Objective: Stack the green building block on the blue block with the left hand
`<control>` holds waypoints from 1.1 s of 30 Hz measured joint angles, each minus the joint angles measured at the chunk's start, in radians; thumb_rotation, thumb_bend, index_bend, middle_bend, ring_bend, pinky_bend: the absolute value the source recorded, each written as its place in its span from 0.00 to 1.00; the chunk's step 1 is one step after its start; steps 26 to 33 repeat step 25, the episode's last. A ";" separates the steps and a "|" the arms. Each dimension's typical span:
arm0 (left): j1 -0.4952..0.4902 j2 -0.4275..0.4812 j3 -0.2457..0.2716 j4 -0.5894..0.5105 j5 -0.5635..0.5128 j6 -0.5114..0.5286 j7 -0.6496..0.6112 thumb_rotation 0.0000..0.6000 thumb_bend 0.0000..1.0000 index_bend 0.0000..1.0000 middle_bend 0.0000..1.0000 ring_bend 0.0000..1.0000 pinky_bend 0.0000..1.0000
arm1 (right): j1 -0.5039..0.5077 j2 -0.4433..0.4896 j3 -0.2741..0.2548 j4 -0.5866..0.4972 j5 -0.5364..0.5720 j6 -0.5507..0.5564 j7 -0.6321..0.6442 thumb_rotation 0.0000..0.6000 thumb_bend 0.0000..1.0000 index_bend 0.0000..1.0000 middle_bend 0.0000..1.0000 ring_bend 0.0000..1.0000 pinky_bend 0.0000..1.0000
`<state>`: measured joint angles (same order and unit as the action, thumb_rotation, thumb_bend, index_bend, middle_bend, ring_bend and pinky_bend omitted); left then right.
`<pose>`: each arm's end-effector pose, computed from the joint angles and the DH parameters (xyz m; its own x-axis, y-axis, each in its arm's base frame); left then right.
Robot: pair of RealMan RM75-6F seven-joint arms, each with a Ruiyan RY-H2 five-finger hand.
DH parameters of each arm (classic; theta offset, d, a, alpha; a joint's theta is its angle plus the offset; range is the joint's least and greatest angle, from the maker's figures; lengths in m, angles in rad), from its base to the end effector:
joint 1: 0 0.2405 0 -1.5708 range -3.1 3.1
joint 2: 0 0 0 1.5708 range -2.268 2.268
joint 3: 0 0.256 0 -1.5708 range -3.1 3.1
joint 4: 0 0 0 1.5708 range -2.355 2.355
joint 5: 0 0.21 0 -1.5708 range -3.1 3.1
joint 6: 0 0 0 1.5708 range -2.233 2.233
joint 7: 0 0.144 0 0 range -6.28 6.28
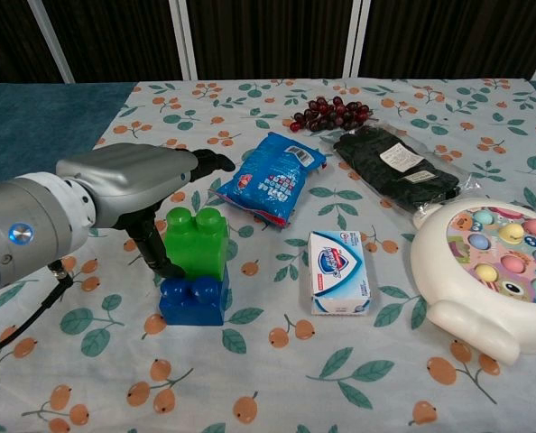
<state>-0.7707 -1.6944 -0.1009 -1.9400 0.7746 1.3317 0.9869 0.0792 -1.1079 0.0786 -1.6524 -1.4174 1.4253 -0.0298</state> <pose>-0.0773 0.2478 -0.0423 0.5514 0.3232 0.7691 0.8226 -0.3645 -0.4365 -0.3163 -0.1842 0.1592 0.3830 -0.0397 0.9229 -0.9202 0.0714 0.3849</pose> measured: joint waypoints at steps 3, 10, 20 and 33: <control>0.004 0.019 0.002 -0.021 0.024 0.003 -0.014 1.00 0.08 0.00 0.00 0.00 0.05 | 0.000 0.000 0.000 0.001 0.000 0.000 -0.001 1.00 0.11 0.00 0.00 0.00 0.19; 0.039 0.098 0.052 -0.049 0.194 0.041 -0.062 1.00 0.08 0.00 0.00 0.00 0.03 | 0.000 -0.002 0.001 0.010 -0.005 0.009 -0.013 1.00 0.11 0.00 0.00 0.00 0.19; 0.254 0.390 0.254 0.048 0.611 0.232 -0.417 1.00 0.07 0.00 0.00 0.00 0.00 | -0.005 -0.014 -0.004 0.014 -0.022 0.029 -0.054 1.00 0.11 0.00 0.00 0.00 0.19; 0.387 0.466 0.306 0.176 0.646 0.305 -0.632 1.00 0.06 0.00 0.00 0.00 0.00 | -0.006 -0.015 -0.002 0.014 -0.020 0.033 -0.057 1.00 0.11 0.00 0.00 0.00 0.19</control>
